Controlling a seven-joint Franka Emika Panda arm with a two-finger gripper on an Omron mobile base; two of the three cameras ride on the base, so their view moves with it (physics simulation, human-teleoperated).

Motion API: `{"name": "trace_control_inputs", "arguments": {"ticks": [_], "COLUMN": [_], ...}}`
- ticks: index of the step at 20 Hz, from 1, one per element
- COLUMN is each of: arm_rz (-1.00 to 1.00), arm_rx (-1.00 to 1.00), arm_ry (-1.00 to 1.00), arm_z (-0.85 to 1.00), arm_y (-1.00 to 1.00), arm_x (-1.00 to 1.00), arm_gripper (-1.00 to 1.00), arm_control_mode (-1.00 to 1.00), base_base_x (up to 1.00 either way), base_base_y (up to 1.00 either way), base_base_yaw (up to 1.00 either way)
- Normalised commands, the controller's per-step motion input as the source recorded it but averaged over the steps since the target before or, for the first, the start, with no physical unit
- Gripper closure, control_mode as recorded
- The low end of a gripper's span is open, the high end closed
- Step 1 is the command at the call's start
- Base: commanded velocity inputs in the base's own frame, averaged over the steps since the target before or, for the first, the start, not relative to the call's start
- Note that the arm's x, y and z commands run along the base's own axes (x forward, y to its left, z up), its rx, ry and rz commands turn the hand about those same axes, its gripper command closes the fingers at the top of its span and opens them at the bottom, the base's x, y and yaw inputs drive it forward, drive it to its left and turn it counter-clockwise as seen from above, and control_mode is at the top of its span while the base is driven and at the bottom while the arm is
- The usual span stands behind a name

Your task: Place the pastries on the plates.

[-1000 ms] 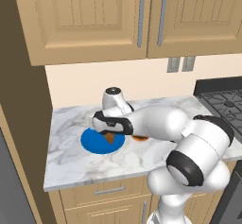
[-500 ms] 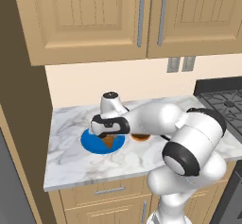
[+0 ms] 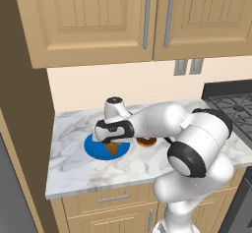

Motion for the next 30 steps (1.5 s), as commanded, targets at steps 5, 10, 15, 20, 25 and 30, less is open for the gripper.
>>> {"name": "trace_control_inputs", "arguments": {"ticks": [5, 10, 15, 20, 25, 30], "arm_rz": [0.00, 0.00, 0.00, 0.00, 0.00, -0.02], "arm_rx": [0.00, 0.00, 0.00, 0.00, 0.00, 0.00], "arm_ry": [0.00, 0.00, 0.00, 0.01, 0.00, 0.00], "arm_z": [0.00, 0.00, 0.00, 0.00, 0.24, 0.43], "arm_y": [0.00, 0.00, 0.00, 0.00, 0.00, -0.05], "arm_x": [0.00, 0.00, 0.00, 0.00, 0.00, -0.02], "arm_gripper": [1.00, -1.00, -1.00, -1.00, -1.00, -1.00], "arm_control_mode": [-1.00, -1.00, -1.00, -1.00, -1.00, -1.00], "base_base_x": [0.00, 0.00, 0.00, 0.00, 0.00, 0.00], "base_base_y": [0.00, 0.00, 0.00, 0.00, 0.00, 0.00], "base_base_yaw": [0.00, 0.00, 0.00, 0.00, 0.00, 0.00]}}
